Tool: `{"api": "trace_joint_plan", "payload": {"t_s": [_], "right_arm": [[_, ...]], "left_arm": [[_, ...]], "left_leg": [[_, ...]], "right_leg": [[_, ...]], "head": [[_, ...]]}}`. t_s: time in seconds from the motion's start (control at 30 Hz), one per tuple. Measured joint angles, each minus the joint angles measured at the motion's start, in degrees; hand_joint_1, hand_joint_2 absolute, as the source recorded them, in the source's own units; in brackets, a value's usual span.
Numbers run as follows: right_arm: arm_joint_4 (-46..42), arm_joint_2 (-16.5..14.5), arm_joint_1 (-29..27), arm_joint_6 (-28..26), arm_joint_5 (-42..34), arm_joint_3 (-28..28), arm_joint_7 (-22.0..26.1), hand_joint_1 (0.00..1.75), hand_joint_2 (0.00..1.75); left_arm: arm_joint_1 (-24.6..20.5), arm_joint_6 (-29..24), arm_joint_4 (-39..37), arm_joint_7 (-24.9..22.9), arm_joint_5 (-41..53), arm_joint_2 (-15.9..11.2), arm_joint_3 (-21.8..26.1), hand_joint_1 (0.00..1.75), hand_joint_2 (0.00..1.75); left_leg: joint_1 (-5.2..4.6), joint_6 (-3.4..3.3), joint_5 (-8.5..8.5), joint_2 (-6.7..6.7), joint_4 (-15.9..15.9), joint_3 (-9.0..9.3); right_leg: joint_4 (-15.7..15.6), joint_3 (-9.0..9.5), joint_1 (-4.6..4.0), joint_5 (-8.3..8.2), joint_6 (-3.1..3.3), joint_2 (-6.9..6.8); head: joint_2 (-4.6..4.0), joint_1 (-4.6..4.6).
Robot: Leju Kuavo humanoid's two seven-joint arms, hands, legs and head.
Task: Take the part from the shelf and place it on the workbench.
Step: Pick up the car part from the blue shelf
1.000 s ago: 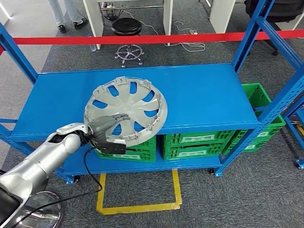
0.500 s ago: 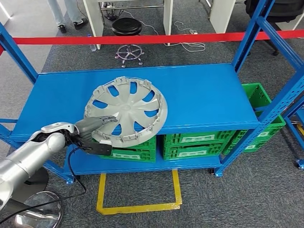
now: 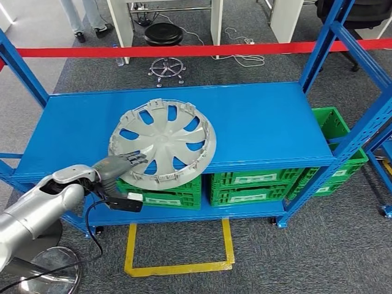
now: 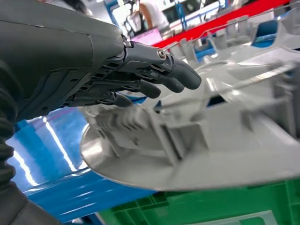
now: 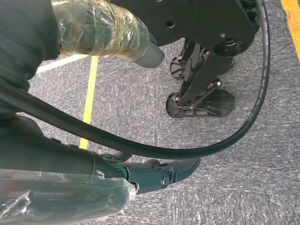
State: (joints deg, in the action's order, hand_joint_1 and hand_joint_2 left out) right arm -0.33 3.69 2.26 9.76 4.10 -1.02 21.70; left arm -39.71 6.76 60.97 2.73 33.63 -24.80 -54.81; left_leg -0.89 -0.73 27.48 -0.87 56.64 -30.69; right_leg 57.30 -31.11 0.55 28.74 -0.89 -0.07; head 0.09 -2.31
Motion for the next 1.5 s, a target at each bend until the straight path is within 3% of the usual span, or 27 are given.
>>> {"api": "trace_joint_plan", "payload": {"t_s": [0.4, 0.67, 0.9, 0.93, 1.03, 1.07, 1.5], "right_arm": [[0.0, 0.0, 0.2, 0.2, 2.2, -2.6, -0.1, 0.00, 1.75], [0.0, 0.0, 1.2, -0.1, 7.7, -6.2, -0.9, 0.00, 1.75], [0.0, -0.1, 1.8, -0.3, 8.8, -8.5, -1.3, 0.00, 1.75], [0.0, -0.1, 1.8, -0.4, 9.0, -8.7, -1.3, 0.00, 1.75], [0.0, -0.1, 1.7, -0.5, 10.2, -9.4, -1.3, 0.00, 1.75], [0.0, -0.1, 1.7, -0.6, 10.9, -9.8, -1.3, 0.00, 1.75], [0.0, -0.5, 1.5, -2.0, 17.0, -16.6, -1.1, 0.00, 1.75]], "left_arm": [[1.1, -2.5, -0.6, 0.3, 3.1, 1.2, -0.6, 0.00, 1.75], [2.0, -8.9, -4.7, 0.3, 9.7, 6.4, -0.8, 0.00, 1.75], [1.9, -9.8, -7.5, 0.3, 10.7, 9.4, -0.8, 0.00, 1.75], [1.8, -9.9, -7.7, 0.3, 10.8, 9.5, -0.8, 0.18, 1.75], [1.8, -11.4, -8.5, -0.3, 12.2, 10.1, -0.8, 1.49, 1.75], [1.8, -12.2, -9.0, -0.7, 13.0, 10.4, -0.8, 1.75, 1.75], [2.2, -18.9, -13.5, -2.0, 18.5, 13.8, 1.1, 1.75, 1.75]], "left_leg": [[0.00, 0.00, 0.00, 0.00, 0.0, 0.00], [-0.08, -0.02, -0.01, 0.01, 0.0, 0.00], [-0.12, -0.07, -0.04, 0.01, 0.0, 0.02], [-0.12, -0.07, -0.04, 0.01, 0.0, 0.02], [-0.12, -0.07, -0.05, 0.01, 0.0, 0.03], [-0.12, -0.07, -0.05, 0.02, 0.0, 0.03], [-0.12, -0.12, -0.08, 0.01, 0.0, 0.04]], "right_leg": [[0.0, -0.01, 0.00, 0.00, 0.00, -0.02], [0.0, 0.04, 0.06, 0.00, 0.00, -0.08], [0.0, 0.06, 0.10, -0.04, -0.06, -0.10], [0.0, 0.06, 0.10, -0.04, -0.06, -0.10], [0.0, 0.06, 0.10, -0.04, -0.06, -0.11], [0.0, 0.06, 0.10, -0.04, -0.06, -0.11], [0.0, 0.09, 0.10, -0.06, -0.08, -0.11]], "head": [[0.00, -0.01], [0.00, -0.01], [0.00, -0.01], [0.00, -0.01], [0.00, -0.01], [0.00, -0.01], [0.00, -0.01]]}}
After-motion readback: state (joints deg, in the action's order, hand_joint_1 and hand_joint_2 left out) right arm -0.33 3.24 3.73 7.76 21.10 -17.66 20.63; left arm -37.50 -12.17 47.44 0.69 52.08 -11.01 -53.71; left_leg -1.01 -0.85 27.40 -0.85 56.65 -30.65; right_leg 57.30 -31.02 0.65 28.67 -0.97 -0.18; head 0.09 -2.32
